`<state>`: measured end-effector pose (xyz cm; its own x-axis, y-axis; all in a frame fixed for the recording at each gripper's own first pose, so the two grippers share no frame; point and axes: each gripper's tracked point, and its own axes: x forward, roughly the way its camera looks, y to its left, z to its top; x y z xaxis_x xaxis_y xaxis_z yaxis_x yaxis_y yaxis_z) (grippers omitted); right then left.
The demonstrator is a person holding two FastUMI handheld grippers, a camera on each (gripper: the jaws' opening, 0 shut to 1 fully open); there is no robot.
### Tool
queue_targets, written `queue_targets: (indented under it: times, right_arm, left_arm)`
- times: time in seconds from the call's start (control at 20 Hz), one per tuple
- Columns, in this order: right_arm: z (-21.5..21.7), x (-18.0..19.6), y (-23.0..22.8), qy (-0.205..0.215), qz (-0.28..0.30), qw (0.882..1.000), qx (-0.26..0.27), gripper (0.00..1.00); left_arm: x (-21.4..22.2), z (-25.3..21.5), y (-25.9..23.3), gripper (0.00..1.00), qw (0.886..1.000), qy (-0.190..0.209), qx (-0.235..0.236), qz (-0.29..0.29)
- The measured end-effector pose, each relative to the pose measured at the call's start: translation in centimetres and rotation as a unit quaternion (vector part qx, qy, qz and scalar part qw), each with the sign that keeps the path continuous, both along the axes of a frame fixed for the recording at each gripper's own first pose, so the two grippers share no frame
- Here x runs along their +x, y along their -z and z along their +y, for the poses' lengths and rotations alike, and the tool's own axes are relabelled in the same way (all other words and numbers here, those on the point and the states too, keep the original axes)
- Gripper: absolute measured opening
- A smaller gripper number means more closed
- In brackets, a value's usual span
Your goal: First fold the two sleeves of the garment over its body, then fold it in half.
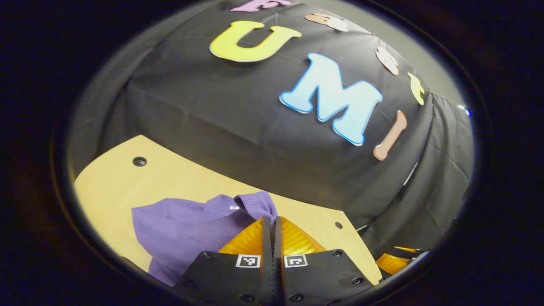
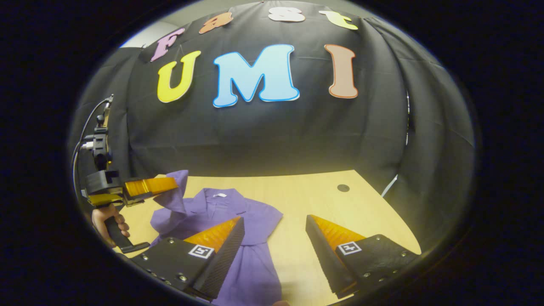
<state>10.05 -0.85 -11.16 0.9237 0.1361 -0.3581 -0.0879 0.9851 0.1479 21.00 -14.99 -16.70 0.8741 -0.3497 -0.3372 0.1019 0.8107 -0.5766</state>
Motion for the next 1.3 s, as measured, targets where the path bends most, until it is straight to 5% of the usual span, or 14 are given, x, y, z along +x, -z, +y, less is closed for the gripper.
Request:
queue_targets:
  times: [0.45, 0.85, 1.05, 1.15, 1.3]
  right_arm:
    - [-3.6, -1.4, 2.4, 0.008, 0.016, 1.0, -0.006, 0.9]
    - [-5.5, -3.9, 4.8, -0.009, 0.028, 0.999, -0.021, 0.9]
    - [-5.7, -5.1, 4.5, 0.003, 0.027, 0.999, -0.029, 0.9]
    - [-5.6, -6.0, 4.5, 0.01, 0.026, 0.999, -0.041, 0.9]
    - [-5.0, -7.6, 4.8, 0.017, 0.027, 0.998, -0.047, 0.9]
  left_arm:
    - [-0.5, -12.1, 5.8, 0.06, 0.992, 0.106, 0.065, 0.028]
    - [-2.9, -14.0, 11.0, 0.07, 0.979, 0.136, 0.138, 0.068]
    - [-4.1, -14.4, 11.3, 0.41, 0.977, 0.151, 0.131, 0.069]
    - [-5.2, -13.8, 10.9, 0.73, 0.977, 0.154, 0.131, 0.064]
    - [-6.8, -11.3, 9.9, 0.82, 0.977, 0.148, 0.145, 0.051]
